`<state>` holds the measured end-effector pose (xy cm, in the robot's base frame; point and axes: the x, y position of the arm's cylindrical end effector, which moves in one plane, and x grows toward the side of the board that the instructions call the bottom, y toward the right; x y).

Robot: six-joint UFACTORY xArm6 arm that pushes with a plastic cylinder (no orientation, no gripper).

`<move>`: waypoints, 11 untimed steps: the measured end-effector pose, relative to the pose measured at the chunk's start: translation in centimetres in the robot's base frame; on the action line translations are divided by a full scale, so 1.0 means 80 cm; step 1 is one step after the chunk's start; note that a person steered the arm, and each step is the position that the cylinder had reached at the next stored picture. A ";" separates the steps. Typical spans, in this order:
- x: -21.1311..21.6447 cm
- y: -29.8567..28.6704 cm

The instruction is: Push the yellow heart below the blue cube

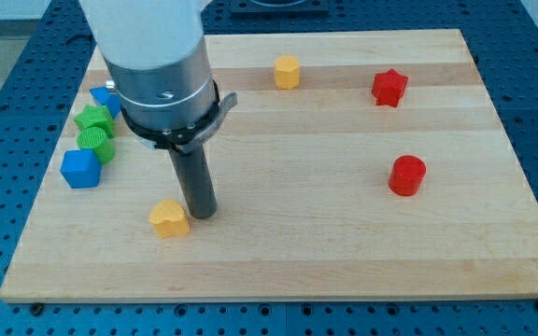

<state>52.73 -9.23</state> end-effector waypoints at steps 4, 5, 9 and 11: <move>0.035 -0.088; 0.034 -0.054; -0.004 -0.069; -0.004 -0.152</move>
